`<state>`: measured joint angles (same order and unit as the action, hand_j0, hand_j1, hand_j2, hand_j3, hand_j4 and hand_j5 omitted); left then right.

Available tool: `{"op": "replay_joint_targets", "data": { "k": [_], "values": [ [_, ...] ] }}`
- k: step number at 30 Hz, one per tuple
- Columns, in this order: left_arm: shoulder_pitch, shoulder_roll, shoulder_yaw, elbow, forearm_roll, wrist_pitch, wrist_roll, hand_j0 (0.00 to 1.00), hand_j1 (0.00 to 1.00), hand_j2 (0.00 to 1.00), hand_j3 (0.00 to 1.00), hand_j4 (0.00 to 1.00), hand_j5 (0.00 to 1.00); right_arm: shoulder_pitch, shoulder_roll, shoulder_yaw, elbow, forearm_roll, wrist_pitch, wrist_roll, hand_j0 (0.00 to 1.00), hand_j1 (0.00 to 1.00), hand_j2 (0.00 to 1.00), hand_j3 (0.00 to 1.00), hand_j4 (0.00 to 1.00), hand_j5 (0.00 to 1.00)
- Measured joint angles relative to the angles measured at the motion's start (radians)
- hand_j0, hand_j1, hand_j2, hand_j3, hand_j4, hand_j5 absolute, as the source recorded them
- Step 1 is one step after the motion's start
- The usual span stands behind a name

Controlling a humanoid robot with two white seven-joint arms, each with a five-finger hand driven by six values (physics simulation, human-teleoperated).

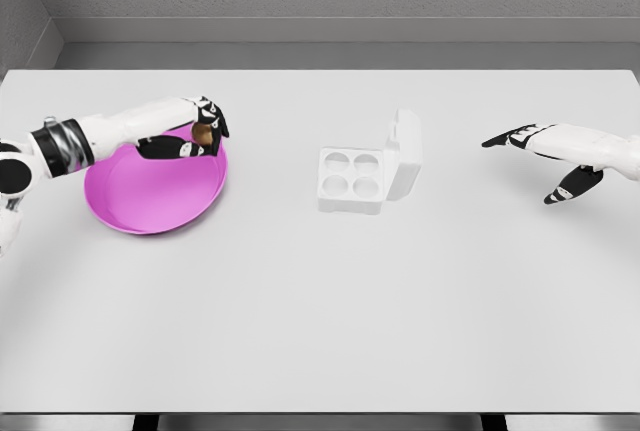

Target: Pack egg into the box and close the box lid

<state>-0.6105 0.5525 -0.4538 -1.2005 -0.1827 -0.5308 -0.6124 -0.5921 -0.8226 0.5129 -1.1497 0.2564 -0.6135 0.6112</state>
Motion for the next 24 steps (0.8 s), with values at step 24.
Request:
{"op": "replay_joint_targets", "data": {
  "k": [24],
  "values": [
    [-0.009,-0.251,-0.046,0.013,0.05,-0.004,0.0,0.23,0.23,0.23,0.23,0.23,0.23,0.0,0.0,0.001,-0.007,0.0,0.0,0.0,1.0,1.0,1.0,1.0,1.0,1.0]
  ]
}}
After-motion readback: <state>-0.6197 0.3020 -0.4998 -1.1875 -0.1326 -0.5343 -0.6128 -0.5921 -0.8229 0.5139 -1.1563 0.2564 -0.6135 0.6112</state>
